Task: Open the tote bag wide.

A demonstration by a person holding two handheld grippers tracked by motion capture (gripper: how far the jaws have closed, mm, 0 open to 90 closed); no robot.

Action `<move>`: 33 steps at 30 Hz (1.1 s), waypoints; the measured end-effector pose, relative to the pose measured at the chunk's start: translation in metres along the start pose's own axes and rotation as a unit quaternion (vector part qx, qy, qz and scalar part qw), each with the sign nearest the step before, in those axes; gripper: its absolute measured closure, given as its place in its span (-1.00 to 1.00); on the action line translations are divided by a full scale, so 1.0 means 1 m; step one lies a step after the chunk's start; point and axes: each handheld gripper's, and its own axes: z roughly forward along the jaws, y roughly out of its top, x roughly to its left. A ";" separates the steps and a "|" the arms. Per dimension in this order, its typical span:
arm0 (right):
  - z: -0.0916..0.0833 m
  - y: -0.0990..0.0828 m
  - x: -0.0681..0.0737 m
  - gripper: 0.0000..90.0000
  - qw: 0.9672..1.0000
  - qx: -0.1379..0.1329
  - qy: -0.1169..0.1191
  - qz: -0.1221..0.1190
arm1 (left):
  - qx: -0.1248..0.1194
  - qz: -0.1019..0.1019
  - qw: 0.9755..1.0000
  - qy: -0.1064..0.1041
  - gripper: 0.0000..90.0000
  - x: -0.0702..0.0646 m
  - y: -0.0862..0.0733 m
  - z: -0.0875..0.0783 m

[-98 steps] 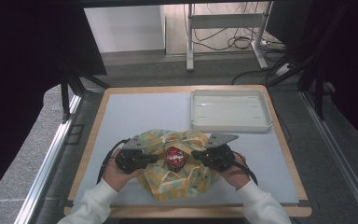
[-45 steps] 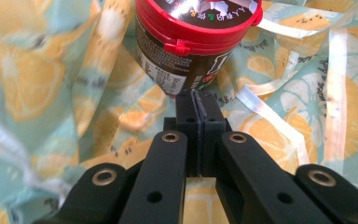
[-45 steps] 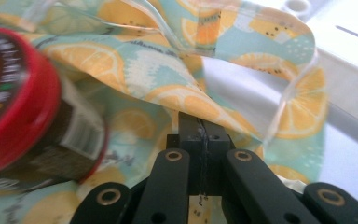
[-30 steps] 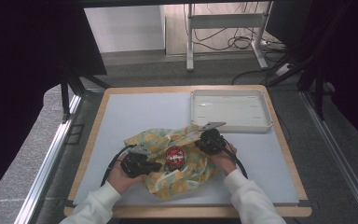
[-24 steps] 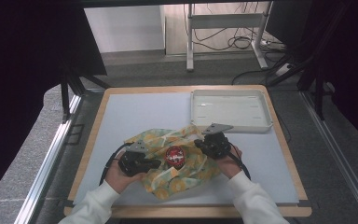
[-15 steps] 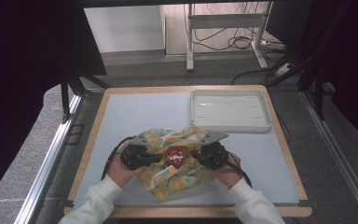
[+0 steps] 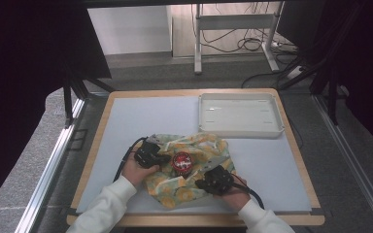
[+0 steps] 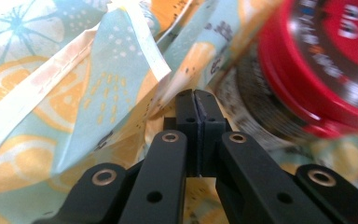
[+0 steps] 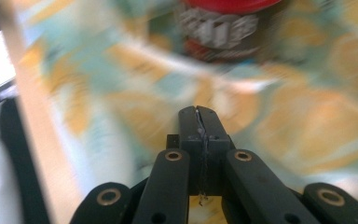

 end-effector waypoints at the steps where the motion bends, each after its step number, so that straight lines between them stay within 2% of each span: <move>1: -0.002 -0.005 0.007 0.98 1.000 0.005 0.008 -0.008 | 0.001 -0.002 1.000 0.003 1.00 0.001 0.002 0.004; 6: -0.003 -0.019 0.015 0.98 1.000 0.014 0.022 -0.010 | 0.003 -0.002 1.000 0.003 1.00 0.001 0.004 0.009; 10: -0.004 -0.022 0.015 0.98 1.000 0.015 0.024 -0.009 | 0.002 -0.002 1.000 0.002 1.00 0.002 0.003 0.008; 11: -0.007 -0.021 0.014 0.97 1.000 0.009 0.021 -0.010 | 0.001 -0.004 1.000 0.002 1.00 0.002 0.002 0.007; 12: -0.016 -0.016 0.012 0.98 1.000 -0.017 0.017 -0.008 | -0.001 -0.004 1.000 0.002 1.00 0.002 0.002 0.006; 13: -0.016 -0.016 0.012 0.98 1.000 -0.017 0.017 -0.008 | -0.001 -0.003 1.000 0.002 1.00 0.002 0.002 0.005; 15: -0.029 -0.007 0.010 0.98 0.999 -0.049 0.012 -0.003 | -0.003 -0.003 1.000 0.001 1.00 0.002 0.001 0.004; 17: -0.041 0.010 0.006 0.98 0.997 -0.078 -0.008 -0.010 | -0.002 -0.003 1.000 0.001 1.00 0.002 0.001 0.004; 18: -0.041 0.010 0.006 0.98 0.997 -0.078 -0.008 -0.010 | -0.002 -0.003 1.000 0.001 1.00 0.002 0.001 0.005; 19: -0.038 0.020 0.003 0.97 0.997 -0.076 -0.015 -0.007 | -0.001 -0.001 1.000 0.000 1.00 0.001 0.001 0.005; 21: -0.034 0.024 0.000 0.97 0.997 -0.073 -0.015 -0.006 | -0.001 -0.001 1.000 0.001 1.00 0.000 0.001 0.005; 23: -0.022 0.030 -0.003 0.98 0.998 -0.059 -0.006 -0.001 | -0.002 -0.001 1.000 0.001 1.00 0.000 0.000 0.004; 24: -0.016 0.031 -0.002 0.97 0.999 -0.048 -0.002 -0.007 | -0.002 0.000 1.000 0.001 1.00 0.000 0.000 0.004; 25: -0.005 0.031 0.002 0.97 0.999 -0.027 0.005 -0.018 | -0.002 0.000 1.000 0.000 1.00 0.000 0.000 0.003; 27: 0.000 0.029 0.005 0.97 0.999 -0.021 0.011 -0.020 | -0.002 -0.001 1.000 -0.001 1.00 0.000 0.000 0.003; 28: 0.008 0.026 0.011 0.97 0.999 -0.010 0.026 -0.022 | -0.002 -0.001 1.000 -0.001 1.00 0.001 -0.001 0.004; 30: 0.011 0.023 0.015 0.98 0.999 -0.005 0.034 -0.025 | -0.002 0.000 1.000 0.000 1.00 0.000 -0.001 0.004; 33: 0.016 0.012 0.032 0.98 0.998 0.019 0.054 -0.040 | -0.001 0.001 1.000 -0.001 1.00 -0.002 -0.001 0.005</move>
